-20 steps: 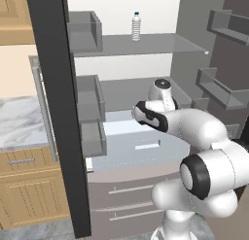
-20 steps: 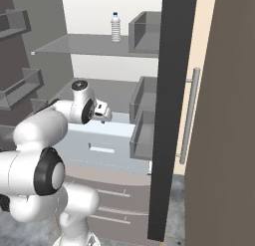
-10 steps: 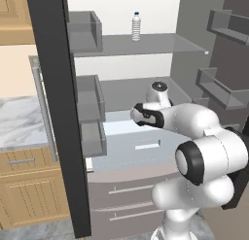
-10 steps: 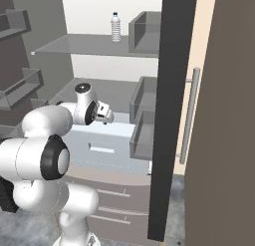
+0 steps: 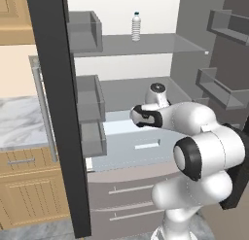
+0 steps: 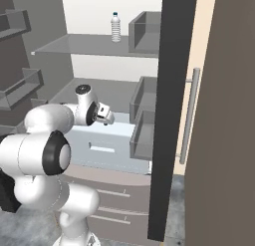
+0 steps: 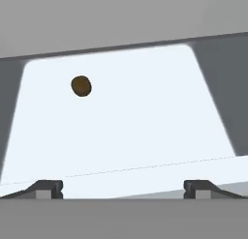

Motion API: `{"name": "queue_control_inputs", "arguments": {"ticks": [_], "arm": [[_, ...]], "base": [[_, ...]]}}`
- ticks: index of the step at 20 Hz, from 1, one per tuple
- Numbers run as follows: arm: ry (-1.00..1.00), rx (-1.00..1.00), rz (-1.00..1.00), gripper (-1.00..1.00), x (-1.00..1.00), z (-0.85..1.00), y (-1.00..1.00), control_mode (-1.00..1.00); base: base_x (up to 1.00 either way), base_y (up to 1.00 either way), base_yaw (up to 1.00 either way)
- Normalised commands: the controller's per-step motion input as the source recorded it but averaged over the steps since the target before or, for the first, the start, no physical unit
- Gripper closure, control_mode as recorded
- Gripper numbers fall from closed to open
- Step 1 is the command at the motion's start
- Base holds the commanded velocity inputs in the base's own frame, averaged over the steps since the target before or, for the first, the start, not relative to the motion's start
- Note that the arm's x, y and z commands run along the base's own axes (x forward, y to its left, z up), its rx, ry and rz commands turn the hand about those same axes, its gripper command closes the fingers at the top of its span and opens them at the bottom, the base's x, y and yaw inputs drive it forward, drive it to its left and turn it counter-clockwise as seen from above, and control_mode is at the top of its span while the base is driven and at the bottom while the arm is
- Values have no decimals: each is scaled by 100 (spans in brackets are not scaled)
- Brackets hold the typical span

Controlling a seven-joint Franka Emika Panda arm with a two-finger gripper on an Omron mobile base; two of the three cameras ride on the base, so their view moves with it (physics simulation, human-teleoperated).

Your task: Fully open the fridge drawer.

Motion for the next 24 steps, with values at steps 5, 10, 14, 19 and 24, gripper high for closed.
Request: {"name": "queue_control_inputs", "arguments": {"ticks": [5, 10, 14, 19, 24], "arm": [[10, 7, -13, -100, -47, -33, -28, -100], [17, 9, -18, -100, -100, -33, -49, -100], [18, 6, -17, -100, -100, -31, -41, -100], [3, 1, -10, -100, -56, -9, -7, -100], [0, 1, -7, -100, -95, -1, -5, -100]], "base": [[0, 0, 0], [0, 0, 0], [0, 0, 0], [0, 0, 0], [0, 0, 0]]}}
